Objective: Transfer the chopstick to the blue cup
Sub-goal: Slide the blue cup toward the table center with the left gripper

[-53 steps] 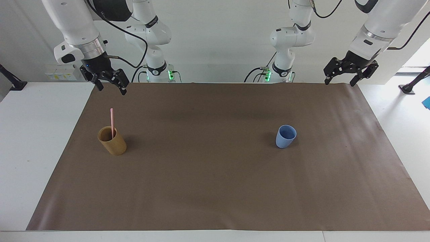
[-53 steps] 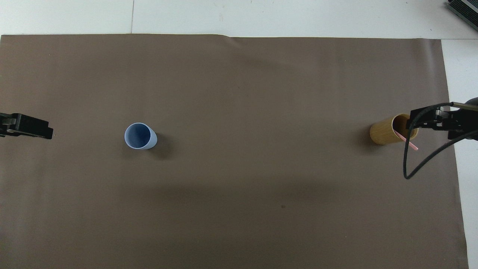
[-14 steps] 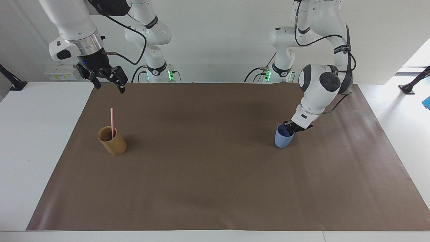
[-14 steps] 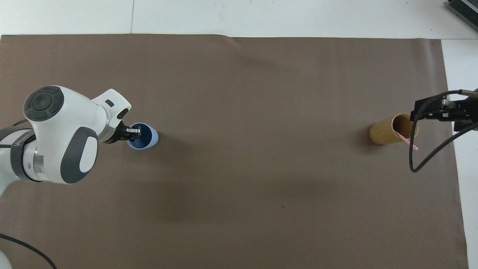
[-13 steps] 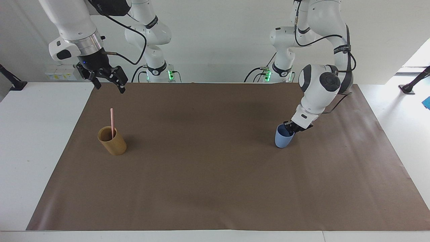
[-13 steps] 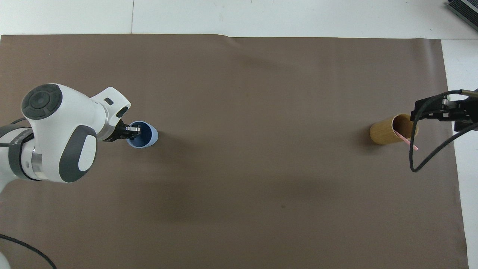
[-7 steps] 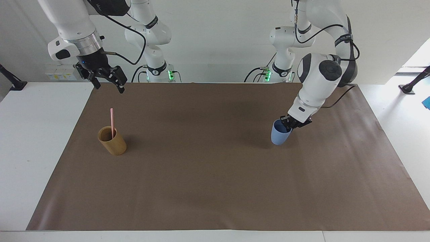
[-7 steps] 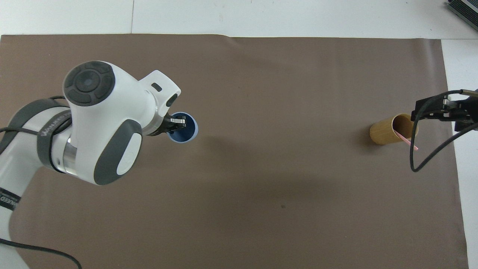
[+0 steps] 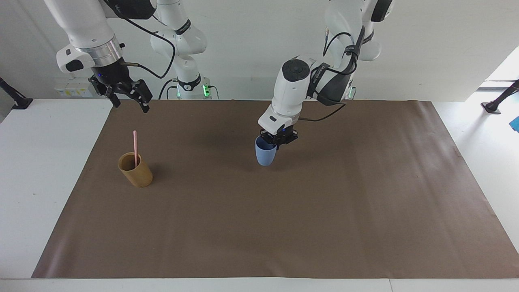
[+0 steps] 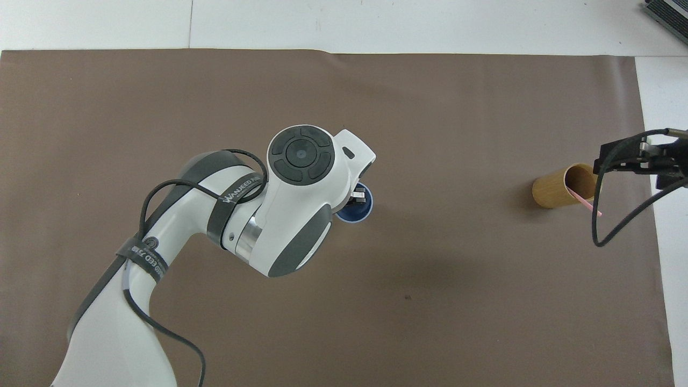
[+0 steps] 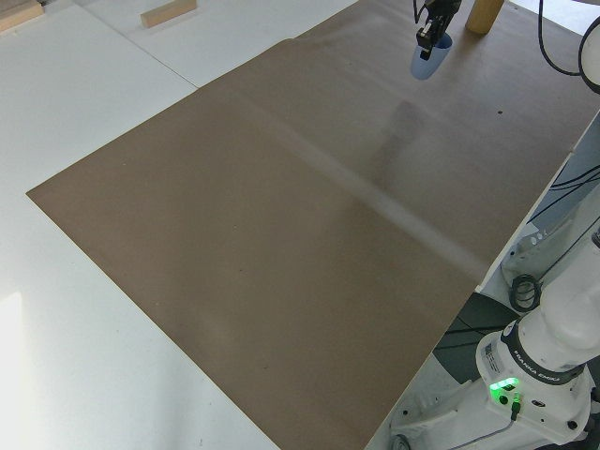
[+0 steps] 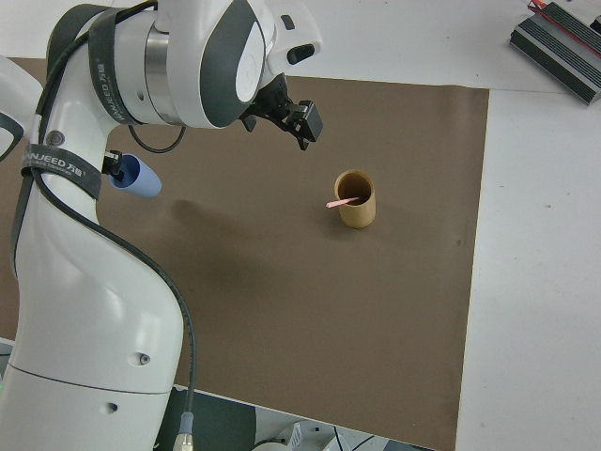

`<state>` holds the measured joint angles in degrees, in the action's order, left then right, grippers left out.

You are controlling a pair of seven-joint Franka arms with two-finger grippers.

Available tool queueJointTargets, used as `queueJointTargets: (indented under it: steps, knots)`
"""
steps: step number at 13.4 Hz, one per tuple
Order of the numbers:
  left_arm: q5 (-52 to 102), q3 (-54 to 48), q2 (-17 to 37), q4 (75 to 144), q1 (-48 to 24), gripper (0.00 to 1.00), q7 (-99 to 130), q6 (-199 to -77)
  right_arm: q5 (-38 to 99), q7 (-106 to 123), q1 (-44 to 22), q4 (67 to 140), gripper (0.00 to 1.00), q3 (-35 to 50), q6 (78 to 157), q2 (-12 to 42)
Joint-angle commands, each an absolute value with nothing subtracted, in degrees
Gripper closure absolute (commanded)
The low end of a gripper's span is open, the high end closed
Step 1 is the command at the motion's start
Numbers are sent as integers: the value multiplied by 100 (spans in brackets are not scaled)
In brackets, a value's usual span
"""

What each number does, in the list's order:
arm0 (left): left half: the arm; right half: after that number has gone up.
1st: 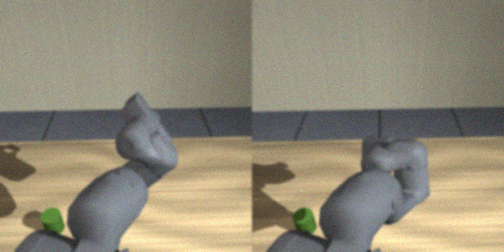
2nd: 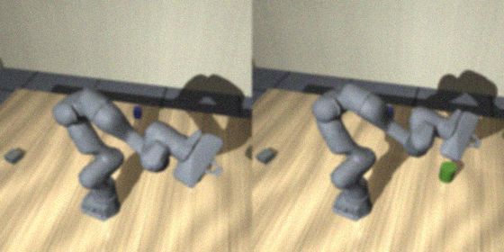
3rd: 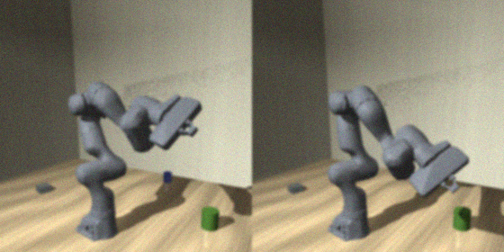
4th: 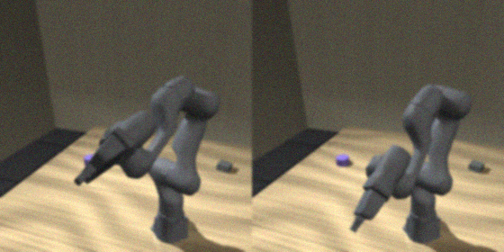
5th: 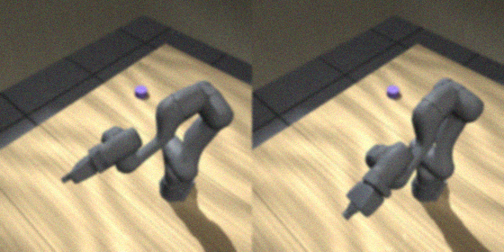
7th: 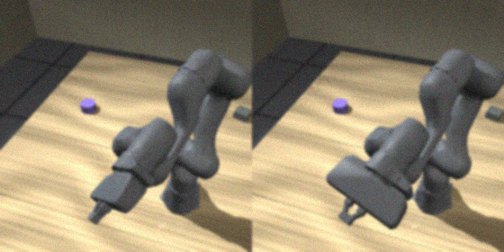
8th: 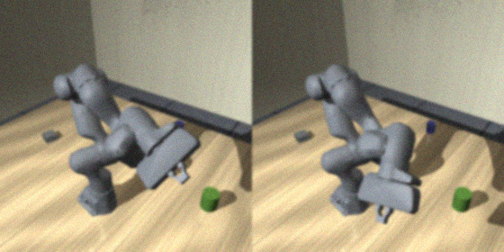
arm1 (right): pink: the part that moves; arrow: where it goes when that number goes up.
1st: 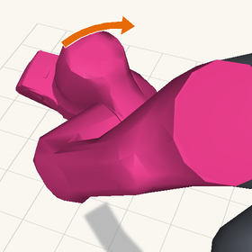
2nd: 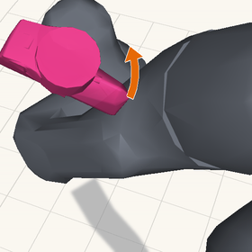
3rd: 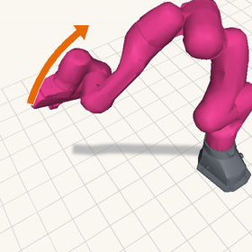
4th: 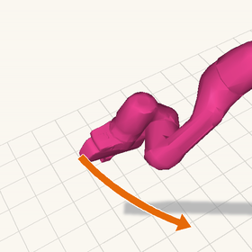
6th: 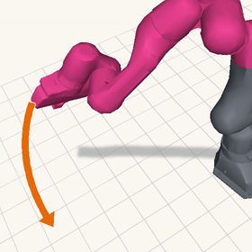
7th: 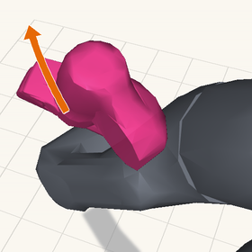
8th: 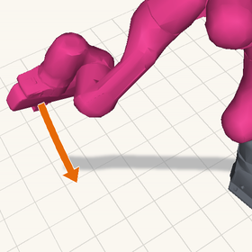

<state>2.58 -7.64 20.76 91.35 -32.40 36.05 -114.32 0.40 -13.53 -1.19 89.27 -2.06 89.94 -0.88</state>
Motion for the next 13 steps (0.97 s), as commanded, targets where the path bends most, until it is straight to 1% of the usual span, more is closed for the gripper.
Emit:
queueJointTargets:
  steps: [1,2,3,4,5,7,8,9,10,12,13]
  knots:
    - [290,-659,2373,8798,-3366,100,3683,-11461,123,-1301,-97,8859,0,-202,8833,-62]
    - [273,-659,2504,8728,-3392,100,3691,-11496,123,-1257,-88,8894,0,-202,8920,-70]
    - [246,-650,2757,8562,-3567,100,3726,-11513,132,-1257,-70,8964,0,-237,8947,-96]
    - [237,-642,2925,8360,-3621,100,3761,-11444,132,-1239,-44,9139,0,-263,9113,-184]
    - [237,-642,2944,8306,-3595,100,3753,-11374,114,-1231,-18,9402,0,-264,9549,-306]
    - [211,-642,2936,8306,-3595,100,3753,-11329,114,-1204,17,9807,0,-272,9904,-413]
    - [194,-633,2927,8314,-3586,86,3762,-11347,114,-1204,70,9930,0,-264,10018,-387]
    - [150,-642,2909,8349,-3586,46,3753,-11399,114,-1195,79,10149,0,-264,10202,-387]
    - [123,-642,2918,8358,-3586,15,3744,-11391,114,-1108,97,10412,0,-272,10474,-387]
    - [27,-624,2892,8358,-3586,0,3753,-11312,105,-740,228,10984,0,-272,11229,-387]
    - [9,-589,2831,8350,-3569,0,3753,-11242,105,-486,272,11256,0,-272,11528,-378]
